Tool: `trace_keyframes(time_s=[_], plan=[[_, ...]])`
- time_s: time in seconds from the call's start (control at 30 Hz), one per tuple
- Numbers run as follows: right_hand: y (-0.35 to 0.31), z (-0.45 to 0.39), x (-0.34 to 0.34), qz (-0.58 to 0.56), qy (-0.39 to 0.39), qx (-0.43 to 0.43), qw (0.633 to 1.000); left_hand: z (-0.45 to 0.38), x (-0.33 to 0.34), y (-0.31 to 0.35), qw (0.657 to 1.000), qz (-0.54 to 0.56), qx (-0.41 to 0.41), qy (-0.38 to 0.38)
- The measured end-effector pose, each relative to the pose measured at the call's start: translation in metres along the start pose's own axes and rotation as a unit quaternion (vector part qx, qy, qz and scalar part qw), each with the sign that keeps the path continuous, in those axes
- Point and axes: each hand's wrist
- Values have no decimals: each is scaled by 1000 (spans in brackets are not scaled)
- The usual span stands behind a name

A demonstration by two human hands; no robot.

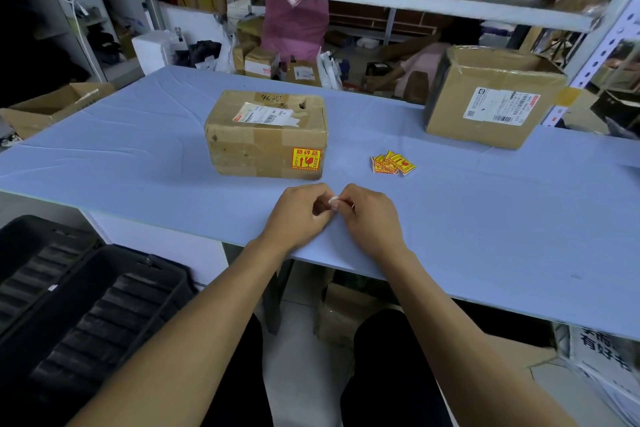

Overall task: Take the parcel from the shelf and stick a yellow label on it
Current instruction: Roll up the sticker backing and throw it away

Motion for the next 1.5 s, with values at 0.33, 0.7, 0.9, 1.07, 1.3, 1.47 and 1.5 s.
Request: trace_keyframes(time_s=[0.33,0.7,0.9,1.07,1.3,1.47,1.5], plan=[[0,5,-2,-54,43,-74,995,-3,1,-3,998,33,-52,-13],[3,3,-4,-67,0,-20,998,-4,1,-5,999,-11,-20,-44],[3,1,0,-40,-28,-29,998,-3,5,-7,997,-73,18,-15],[0,2,-14,-85,-56,34,994,-11,13,10,991,-133,-18,19],[53,13,-79,-88,-80,148,982,-62,44,76,990,-72,-74,-93],[110,5,-164,83,-106,189,973,-123,51,118,975,-119,-69,-176],[120,1,-180,107,-104,204,968,-139,50,128,974,-123,-67,-176]])
Point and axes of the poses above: each hand's wrist, its own z-axis away from the middle knuckle, its own x-axis out of the palm, y = z × x, and after that the axes turned 4 degrees about -y, right-handed
